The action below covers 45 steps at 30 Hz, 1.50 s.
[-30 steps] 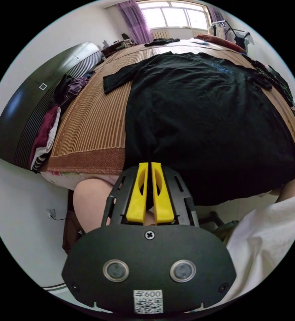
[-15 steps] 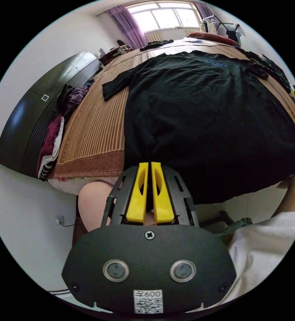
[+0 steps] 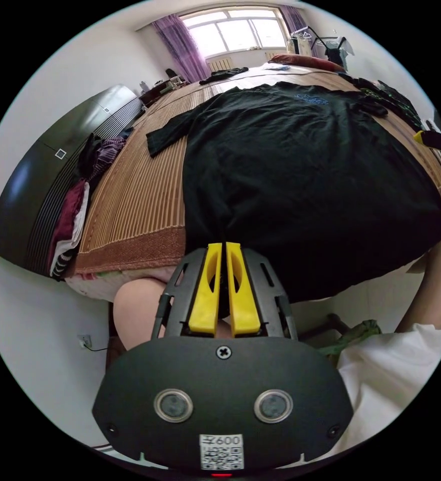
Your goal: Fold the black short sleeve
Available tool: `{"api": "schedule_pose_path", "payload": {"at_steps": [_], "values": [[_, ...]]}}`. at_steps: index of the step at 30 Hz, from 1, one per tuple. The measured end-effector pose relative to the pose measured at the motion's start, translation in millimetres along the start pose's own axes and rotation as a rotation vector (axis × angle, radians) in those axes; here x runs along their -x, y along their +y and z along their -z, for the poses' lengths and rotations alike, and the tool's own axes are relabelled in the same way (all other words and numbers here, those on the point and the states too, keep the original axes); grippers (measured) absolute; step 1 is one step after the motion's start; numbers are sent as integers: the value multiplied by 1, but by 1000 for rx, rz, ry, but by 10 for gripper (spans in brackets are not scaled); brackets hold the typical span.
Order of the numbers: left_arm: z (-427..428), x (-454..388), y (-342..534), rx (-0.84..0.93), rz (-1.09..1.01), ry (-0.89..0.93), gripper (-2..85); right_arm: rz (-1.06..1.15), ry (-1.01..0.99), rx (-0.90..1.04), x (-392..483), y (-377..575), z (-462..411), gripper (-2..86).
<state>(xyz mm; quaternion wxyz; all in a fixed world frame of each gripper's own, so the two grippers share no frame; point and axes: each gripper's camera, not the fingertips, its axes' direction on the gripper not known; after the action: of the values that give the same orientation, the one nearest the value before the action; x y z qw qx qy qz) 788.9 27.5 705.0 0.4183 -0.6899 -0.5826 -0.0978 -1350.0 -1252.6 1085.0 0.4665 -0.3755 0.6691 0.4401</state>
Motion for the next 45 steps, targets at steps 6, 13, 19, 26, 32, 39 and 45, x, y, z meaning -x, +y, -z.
{"api": "schedule_pose_path", "payload": {"at_steps": [6, 13, 19, 26, 32, 39, 45], "values": [[38, 3, -2, -5, 13, 28, 19, 8, 14, 5, -25, 7, -78, -9], [89, 8, -7, -11, 20, 34, 19, 27, 33, 9, -59, 13, -178, -9], [146, 10, -35, 86, -174, -13, 20, 73, 45, 53, -82, 13, -280, -9], [219, 74, -88, -68, -95, 81, 12, 187, 85, 85, -76, -4, -406, -9], [275, 181, -134, -281, 119, 115, 8, 346, 7, 74, -47, -25, -515, -8], [213, 262, -220, -270, 218, 554, 4, 553, -88, -82, 9, -83, -632, -5], [239, 319, -218, -262, 348, 481, 5, 575, -331, -48, 47, -189, -772, 34]]}}
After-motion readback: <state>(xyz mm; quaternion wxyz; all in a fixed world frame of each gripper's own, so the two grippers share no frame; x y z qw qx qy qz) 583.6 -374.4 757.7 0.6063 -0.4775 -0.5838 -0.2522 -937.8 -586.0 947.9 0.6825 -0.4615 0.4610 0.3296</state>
